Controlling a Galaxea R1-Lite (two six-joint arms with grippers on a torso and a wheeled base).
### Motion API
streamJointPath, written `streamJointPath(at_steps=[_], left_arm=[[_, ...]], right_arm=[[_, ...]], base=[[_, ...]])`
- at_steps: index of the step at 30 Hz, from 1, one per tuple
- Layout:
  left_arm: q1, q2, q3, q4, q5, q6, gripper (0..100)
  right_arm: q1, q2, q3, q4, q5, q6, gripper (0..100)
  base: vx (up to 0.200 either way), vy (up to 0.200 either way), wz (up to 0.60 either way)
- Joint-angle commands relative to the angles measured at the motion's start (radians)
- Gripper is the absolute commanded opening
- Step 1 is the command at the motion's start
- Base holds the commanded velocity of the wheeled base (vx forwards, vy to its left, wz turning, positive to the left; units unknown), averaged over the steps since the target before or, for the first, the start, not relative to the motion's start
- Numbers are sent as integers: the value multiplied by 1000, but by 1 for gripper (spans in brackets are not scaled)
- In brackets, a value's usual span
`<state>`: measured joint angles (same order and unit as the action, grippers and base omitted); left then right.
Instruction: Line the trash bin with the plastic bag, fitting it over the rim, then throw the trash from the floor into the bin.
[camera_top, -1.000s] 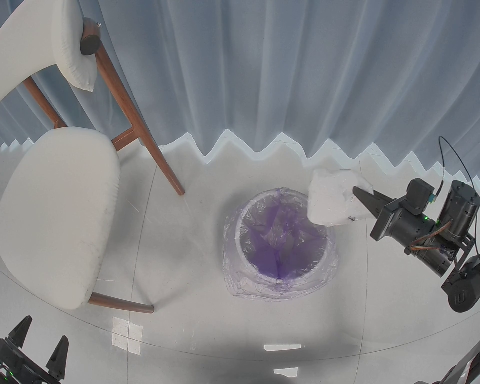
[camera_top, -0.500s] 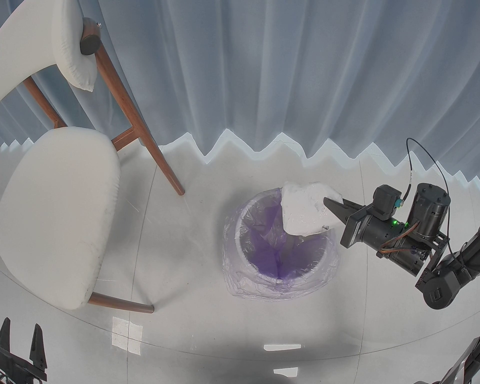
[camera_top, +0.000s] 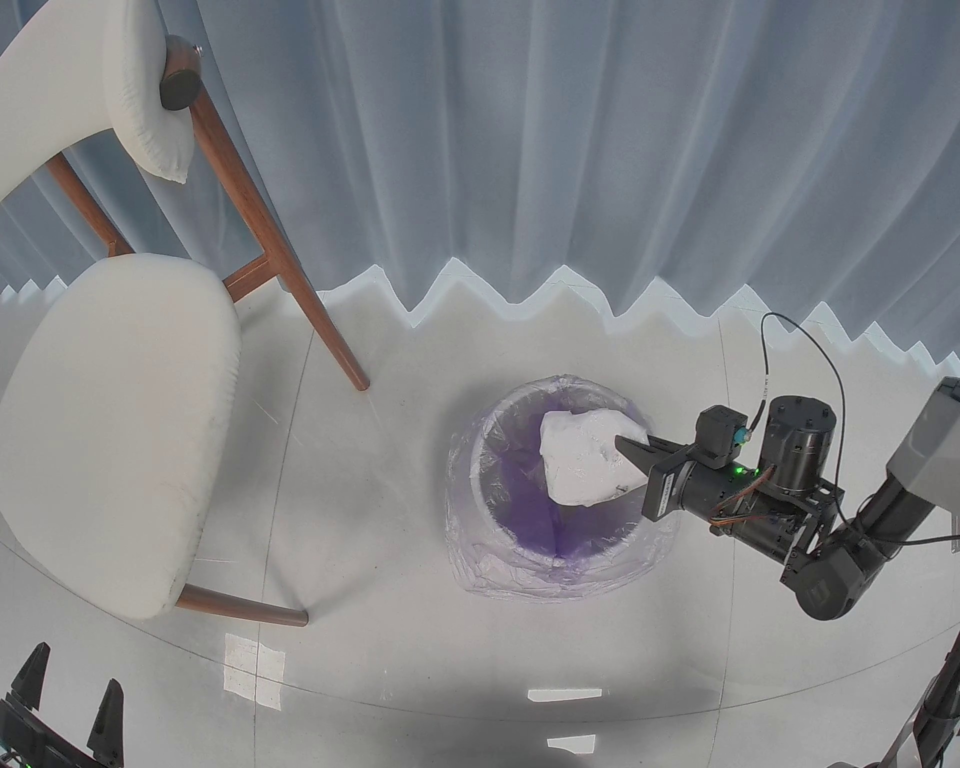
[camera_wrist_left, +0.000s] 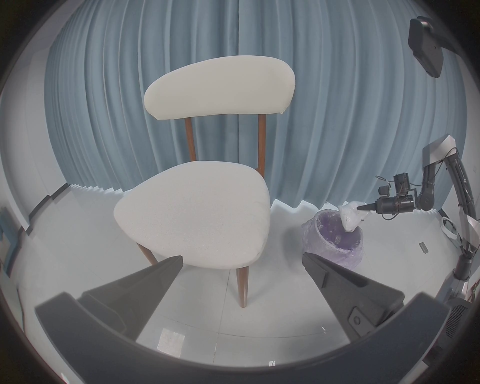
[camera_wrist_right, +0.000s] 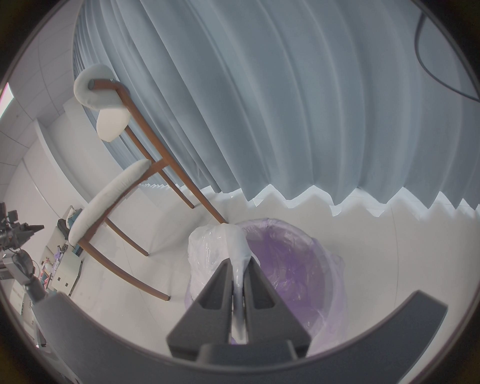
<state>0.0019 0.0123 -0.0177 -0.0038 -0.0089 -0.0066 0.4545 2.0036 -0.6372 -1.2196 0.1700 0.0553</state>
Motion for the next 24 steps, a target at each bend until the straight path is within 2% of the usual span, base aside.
streamJointPath(at_steps=[1,4,9,13,19,24], left_arm=[[1,-12,18,1,7,-3,100],[1,-12,18,1,7,-3,100],[1,-12,18,1,7,-3,100],[1,-12,18,1,7,-3,100],[1,-12,18,1,7,-3,100],[0,-12,18,1,7,-3,100]], right_arm=[[3,139,-70,-26,-1,-3,0],[9,188,-131,-26,-6,-3,0],[16,265,-231,-24,-50,6,0],[16,284,-234,-26,-53,28,0],[13,293,-236,-23,-118,81,0],[16,290,-234,-21,-127,97,0]], base=[[0,0,0],[0,0,0],[0,0,0],[0,0,0],[0,0,0],[0,0,0]])
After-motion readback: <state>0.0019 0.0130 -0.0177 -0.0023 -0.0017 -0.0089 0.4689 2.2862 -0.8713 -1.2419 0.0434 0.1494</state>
